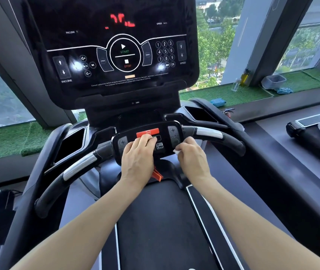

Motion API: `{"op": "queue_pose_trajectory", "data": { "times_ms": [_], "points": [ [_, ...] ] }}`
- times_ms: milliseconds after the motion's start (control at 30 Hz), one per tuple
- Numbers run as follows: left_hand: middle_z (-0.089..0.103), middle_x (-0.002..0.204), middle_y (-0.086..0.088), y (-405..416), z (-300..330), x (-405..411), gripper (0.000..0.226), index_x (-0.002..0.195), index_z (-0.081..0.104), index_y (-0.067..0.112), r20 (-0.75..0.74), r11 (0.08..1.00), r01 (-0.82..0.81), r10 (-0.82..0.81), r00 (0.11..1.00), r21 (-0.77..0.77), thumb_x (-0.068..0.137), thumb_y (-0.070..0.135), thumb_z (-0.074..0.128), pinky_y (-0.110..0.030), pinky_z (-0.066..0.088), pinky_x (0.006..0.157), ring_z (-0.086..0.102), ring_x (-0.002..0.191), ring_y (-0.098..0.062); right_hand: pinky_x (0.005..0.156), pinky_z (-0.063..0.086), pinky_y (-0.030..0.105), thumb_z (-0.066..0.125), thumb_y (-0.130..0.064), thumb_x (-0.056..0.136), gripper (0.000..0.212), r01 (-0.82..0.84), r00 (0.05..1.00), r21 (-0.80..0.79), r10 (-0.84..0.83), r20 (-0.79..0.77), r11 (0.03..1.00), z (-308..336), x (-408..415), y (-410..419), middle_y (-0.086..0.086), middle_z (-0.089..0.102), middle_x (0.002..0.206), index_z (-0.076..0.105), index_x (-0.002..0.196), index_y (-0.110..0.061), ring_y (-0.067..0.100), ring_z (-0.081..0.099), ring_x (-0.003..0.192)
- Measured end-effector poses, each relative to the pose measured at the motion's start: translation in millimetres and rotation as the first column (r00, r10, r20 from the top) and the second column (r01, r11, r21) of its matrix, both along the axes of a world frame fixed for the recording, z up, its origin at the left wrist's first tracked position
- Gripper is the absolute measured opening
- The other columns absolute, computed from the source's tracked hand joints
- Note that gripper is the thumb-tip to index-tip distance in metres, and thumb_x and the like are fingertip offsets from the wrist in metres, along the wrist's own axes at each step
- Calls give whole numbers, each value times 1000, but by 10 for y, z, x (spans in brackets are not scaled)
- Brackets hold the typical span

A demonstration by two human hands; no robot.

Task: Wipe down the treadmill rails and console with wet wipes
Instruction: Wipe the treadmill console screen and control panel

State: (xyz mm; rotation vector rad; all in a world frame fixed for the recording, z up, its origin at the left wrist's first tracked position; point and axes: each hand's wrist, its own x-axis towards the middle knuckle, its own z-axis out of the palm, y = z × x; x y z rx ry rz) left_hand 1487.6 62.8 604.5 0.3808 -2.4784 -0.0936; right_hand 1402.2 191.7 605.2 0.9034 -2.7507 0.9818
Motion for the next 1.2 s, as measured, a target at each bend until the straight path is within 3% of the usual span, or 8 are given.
{"op": "queue_pose_trajectory", "data": {
  "times_ms": [100, 267, 500, 600, 733, 933, 1100, 1200],
  "points": [
    [65, 106, 1, -24, -4, 40, 44, 108, 68, 13, 12, 1000, 8, -8, 1000, 0, 67, -2, 74, -33, 49, 81, 63, 94, -20, 74, 47, 38, 51, -4, 93, 20, 38, 999, -13, -38, -7, 999, -8, 34, -12, 12, 55, 98, 68, 96, 4, 31, 55, 86],
    [65, 104, 2, -106, 1, 145, 42, 106, 68, 14, 30, 1000, -2, 3, 1000, -16, 67, 0, 75, -34, 49, 81, 63, 91, -20, 69, 43, 33, 48, -4, 94, 22, -52, 998, 21, 53, -15, 998, -2, 215, -201, 12, 54, 97, 68, 95, 3, 30, 55, 85],
    [63, 102, 3, -264, -15, 306, 38, 104, 68, 16, 25, 998, -63, 63, 998, 2, 70, 2, 76, -34, 48, 79, 62, 90, -20, 75, 40, 30, 48, -7, 92, 22, -88, 996, 57, 86, 33, 995, 197, -3, -282, 6, 59, 105, 67, 104, -11, 24, 56, 94],
    [62, 103, 3, -321, 27, 391, 38, 106, 67, 16, 36, 994, -105, 103, 994, 38, 71, 3, 75, -35, 48, 82, 62, 92, -20, 69, 29, 26, 50, -6, 91, 15, -6, 1000, 5, 6, -14, 1000, 359, -182, -454, 7, 58, 100, 62, 98, -9, 17, 46, 81],
    [59, 107, 3, -389, 10, 533, 38, 107, 64, 16, 34, 974, -185, 182, 983, 128, 73, 3, 74, -35, 45, 86, 59, 96, -21, 70, 39, 32, 49, -2, 90, 14, 67, 996, -100, -73, -57, 993, 197, -80, -513, 9, 56, 99, 62, 93, -5, 25, 54, 85],
    [57, 116, -4, -417, -68, 615, 38, 114, 62, 11, 17, 942, -200, 203, 979, 269, 78, 2, 71, -38, 45, 87, 58, 104, -26, 65, 49, 37, 57, 1, 82, 8, -220, 967, -101, 202, -157, 970, -59, 292, -645, 11, 57, 85, 64, 78, -1, 29, 56, 74],
    [53, 118, -4, -392, -74, 591, 37, 115, 61, 6, -37, 912, -144, 171, 985, 385, 80, -4, 65, -35, 48, 85, 56, 106, -24, 75, 48, 36, 58, -3, 88, 11, -31, 997, -180, 17, -76, 983, 19, 16, -387, 7, 59, 96, 68, 93, -5, 25, 57, 86],
    [53, 117, -5, -391, -87, 578, 37, 116, 60, 5, -54, 909, -122, 156, 986, 398, 81, -6, 64, -34, 47, 88, 55, 108, -23, 73, 49, 39, 55, 0, 88, 14, 19, 996, -214, -37, -79, 977, -43, 132, -489, 9, 59, 94, 68, 90, -4, 28, 57, 84]
  ]
}}
